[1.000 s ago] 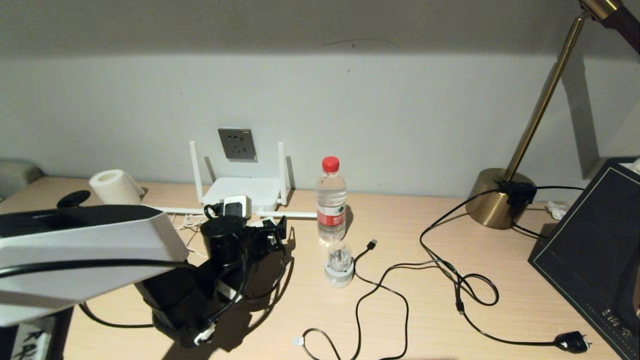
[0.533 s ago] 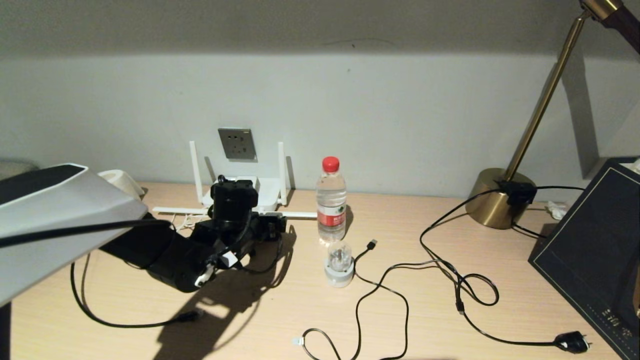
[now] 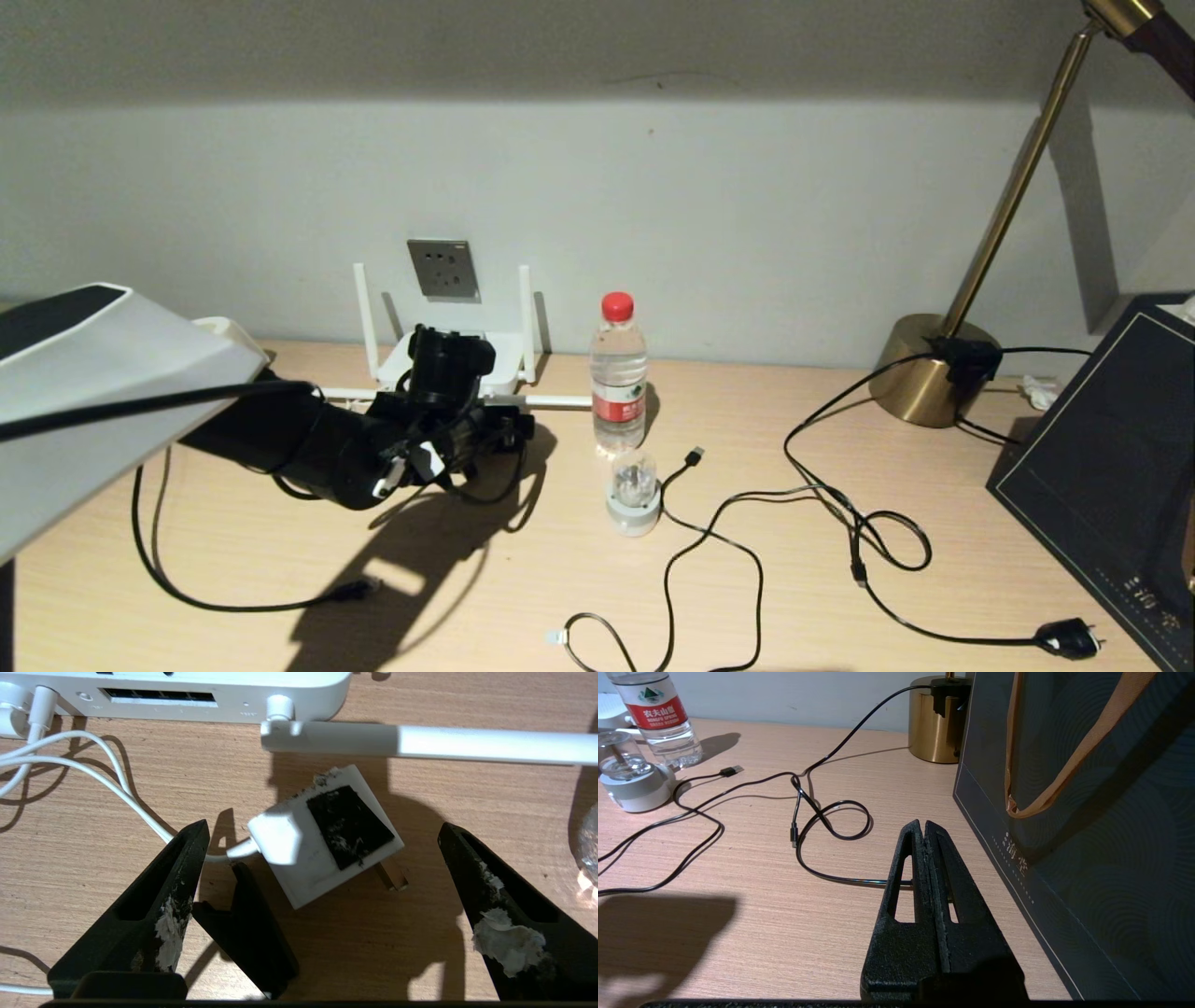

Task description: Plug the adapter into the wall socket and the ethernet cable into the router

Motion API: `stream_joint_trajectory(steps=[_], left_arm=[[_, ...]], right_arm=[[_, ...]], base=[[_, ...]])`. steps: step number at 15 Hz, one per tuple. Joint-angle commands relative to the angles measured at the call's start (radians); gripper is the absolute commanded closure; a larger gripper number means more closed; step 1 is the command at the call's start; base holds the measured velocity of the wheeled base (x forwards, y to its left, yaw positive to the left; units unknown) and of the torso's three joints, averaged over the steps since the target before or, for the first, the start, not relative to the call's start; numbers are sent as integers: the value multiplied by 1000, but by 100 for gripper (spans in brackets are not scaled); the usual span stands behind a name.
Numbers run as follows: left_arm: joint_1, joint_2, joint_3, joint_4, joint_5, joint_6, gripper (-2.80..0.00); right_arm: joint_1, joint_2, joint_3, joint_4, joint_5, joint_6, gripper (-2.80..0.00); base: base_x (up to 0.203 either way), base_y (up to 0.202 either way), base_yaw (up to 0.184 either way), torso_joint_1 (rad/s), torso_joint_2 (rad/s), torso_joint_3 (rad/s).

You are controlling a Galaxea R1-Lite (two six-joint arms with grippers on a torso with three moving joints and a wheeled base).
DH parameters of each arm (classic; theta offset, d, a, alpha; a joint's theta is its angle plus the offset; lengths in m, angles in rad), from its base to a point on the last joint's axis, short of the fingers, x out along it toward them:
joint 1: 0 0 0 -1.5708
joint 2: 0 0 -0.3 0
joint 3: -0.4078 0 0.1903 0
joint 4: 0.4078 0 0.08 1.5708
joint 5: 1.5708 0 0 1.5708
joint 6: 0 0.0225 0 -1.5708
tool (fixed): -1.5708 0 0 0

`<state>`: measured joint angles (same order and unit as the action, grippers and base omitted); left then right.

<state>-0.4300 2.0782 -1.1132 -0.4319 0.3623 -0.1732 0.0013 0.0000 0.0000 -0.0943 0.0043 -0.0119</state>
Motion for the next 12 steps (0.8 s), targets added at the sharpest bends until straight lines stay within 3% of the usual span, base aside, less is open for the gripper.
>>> stream_joint_trajectory(steps=[1,12], left_arm=[[0,11,-10,-2,3,-2,-280],[-3,59,-19,-7,4,-3,-280]], right_arm=[[0,2,35,-1,0,0,0],[0,2,35,-1,0,0,0]], base=[[0,0,0,0,0,0],[0,0,0,0,0,0]])
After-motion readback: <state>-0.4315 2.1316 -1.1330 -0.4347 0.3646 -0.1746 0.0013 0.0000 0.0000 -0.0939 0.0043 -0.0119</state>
